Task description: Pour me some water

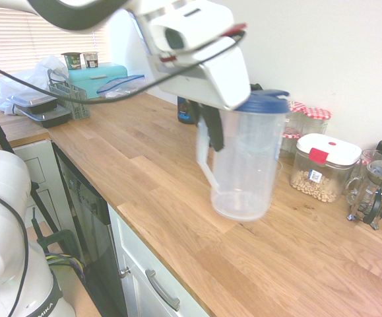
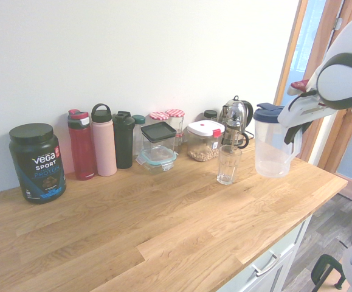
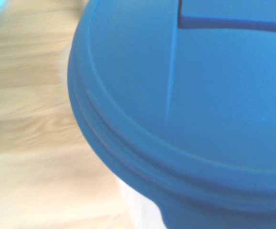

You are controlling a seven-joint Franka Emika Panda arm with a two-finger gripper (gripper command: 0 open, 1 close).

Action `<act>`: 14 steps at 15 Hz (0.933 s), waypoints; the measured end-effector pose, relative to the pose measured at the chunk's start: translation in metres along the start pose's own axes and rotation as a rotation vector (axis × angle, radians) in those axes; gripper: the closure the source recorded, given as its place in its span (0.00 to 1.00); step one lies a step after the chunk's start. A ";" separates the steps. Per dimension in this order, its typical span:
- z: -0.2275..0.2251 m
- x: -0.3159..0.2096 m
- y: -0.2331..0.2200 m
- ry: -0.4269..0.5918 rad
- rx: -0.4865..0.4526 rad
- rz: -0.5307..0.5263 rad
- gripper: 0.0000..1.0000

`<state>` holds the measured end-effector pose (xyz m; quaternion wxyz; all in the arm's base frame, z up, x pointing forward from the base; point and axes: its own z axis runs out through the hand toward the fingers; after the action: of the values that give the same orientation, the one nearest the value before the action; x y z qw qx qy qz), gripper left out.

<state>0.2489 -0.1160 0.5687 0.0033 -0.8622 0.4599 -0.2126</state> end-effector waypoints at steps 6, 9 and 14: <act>-0.025 -0.125 -0.090 -0.008 0.106 -0.194 1.00; -0.013 -0.166 -0.135 0.012 0.141 -0.209 1.00; 0.024 -0.208 -0.221 -0.015 0.133 -0.165 1.00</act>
<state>0.3315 0.1717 0.5158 0.0466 -0.8966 0.3720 -0.2359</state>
